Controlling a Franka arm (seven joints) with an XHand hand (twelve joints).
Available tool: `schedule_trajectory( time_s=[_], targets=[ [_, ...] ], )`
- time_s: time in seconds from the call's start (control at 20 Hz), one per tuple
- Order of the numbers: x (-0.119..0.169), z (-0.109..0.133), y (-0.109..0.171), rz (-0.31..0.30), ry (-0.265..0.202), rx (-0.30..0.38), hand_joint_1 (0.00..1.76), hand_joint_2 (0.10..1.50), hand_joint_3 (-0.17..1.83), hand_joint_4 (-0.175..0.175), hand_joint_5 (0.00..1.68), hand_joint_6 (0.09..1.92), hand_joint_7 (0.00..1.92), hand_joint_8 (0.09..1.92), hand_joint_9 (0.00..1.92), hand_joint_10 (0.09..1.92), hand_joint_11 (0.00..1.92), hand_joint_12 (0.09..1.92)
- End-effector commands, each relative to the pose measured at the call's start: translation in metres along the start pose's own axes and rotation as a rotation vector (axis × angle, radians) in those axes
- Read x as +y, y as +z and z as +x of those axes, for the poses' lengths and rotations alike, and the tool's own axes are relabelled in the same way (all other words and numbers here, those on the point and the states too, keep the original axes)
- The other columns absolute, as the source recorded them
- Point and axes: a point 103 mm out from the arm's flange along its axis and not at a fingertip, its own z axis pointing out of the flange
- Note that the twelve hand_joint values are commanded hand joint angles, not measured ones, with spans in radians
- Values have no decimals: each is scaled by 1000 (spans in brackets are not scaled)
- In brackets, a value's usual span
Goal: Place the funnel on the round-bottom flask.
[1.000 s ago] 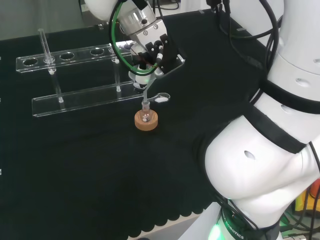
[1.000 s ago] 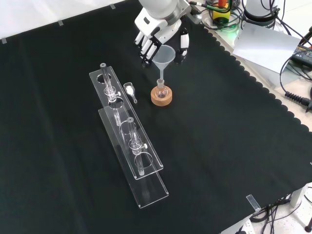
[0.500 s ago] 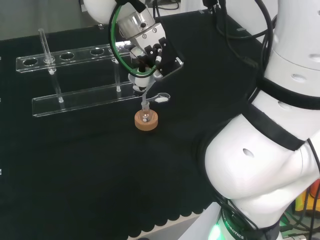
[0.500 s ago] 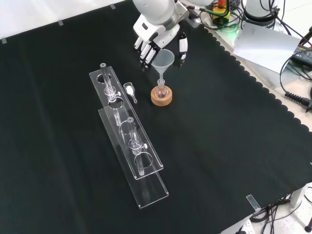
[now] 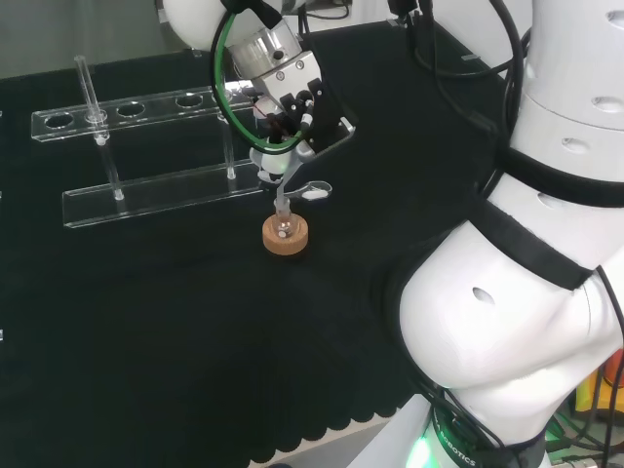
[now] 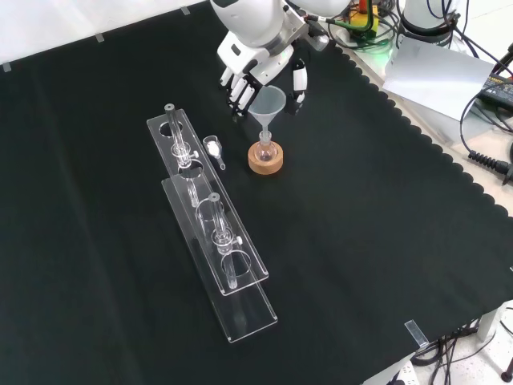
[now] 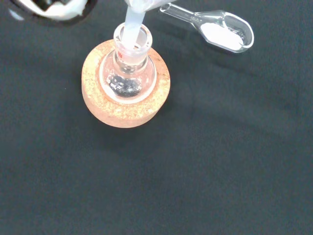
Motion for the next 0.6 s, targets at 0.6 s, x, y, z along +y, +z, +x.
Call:
schedule_trajectory(
  time_s=[0.6],
  targets=[
    [2,-7,8,3,0,-3,791,718,599,-25,530,462,370,685,722,548,409,1350]
  ],
)
